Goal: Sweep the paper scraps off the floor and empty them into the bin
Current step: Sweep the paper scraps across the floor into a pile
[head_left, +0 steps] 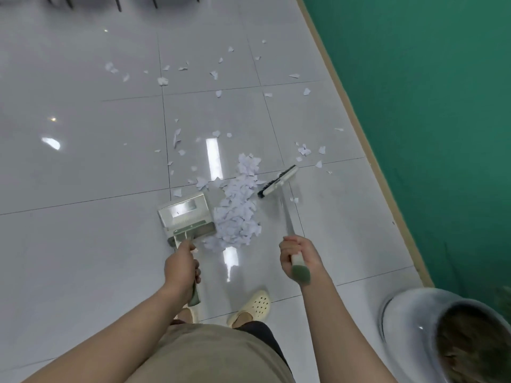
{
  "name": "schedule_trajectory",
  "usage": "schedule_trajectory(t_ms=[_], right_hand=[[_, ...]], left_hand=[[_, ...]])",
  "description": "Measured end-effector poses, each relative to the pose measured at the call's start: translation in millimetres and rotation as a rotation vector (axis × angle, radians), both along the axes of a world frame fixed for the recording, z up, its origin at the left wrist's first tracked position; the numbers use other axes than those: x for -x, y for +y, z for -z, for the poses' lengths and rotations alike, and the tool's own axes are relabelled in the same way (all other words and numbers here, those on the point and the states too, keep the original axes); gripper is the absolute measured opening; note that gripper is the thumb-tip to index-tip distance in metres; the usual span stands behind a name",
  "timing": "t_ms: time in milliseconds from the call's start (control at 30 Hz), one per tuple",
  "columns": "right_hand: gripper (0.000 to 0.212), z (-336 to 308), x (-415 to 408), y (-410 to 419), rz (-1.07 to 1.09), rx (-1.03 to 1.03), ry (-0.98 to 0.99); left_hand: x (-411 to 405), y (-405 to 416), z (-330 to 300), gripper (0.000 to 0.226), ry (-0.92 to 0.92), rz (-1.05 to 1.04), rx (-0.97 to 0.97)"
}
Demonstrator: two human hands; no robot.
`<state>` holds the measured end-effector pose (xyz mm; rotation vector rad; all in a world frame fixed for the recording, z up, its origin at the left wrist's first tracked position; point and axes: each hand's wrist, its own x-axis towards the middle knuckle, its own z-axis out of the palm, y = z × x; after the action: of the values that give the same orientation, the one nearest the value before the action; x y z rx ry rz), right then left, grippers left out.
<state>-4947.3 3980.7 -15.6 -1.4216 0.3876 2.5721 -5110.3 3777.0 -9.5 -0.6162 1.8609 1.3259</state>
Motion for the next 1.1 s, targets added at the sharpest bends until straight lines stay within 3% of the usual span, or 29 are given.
schedule_trajectory(t_ms=[100, 333, 400, 533, 667, 867, 1100], right_hand=[[0.026, -30, 4, 5, 0.034, -0.024, -0.045], [0.008, -71, -11, -9, -0.029, -0.040, -0.098], [0.012, -67, -15, -16, -0.057, -0.034, -0.106], [0.041, -55, -8, -36, -0.115, -0.041, -0.148], [0.036, -47, 17, -61, -0.232, -0.064, -0.202], [0.031, -33, 81, -82, -0.372, -0.151, -0.134], [0.034, -6, 137, -56, -0.119, 0.070, 0.017]], left_hand=[[-15, 11, -2, 0.023, 0.041, -0.025, 0.013], [-27, 32, -6, 0.024, 0.097, -0.050, 0.026], [-27, 39, -5, 0.024, 0.101, -0.046, 0.020], [-25, 44, -3, 0.023, 0.087, -0.035, 0.004], [-15, 34, 0, 0.022, 0.060, -0.062, -0.026], [20, -2, 1, 0.017, 0.015, -0.144, -0.059], [64, -36, -14, 0.014, -0.014, -0.188, -0.121]])
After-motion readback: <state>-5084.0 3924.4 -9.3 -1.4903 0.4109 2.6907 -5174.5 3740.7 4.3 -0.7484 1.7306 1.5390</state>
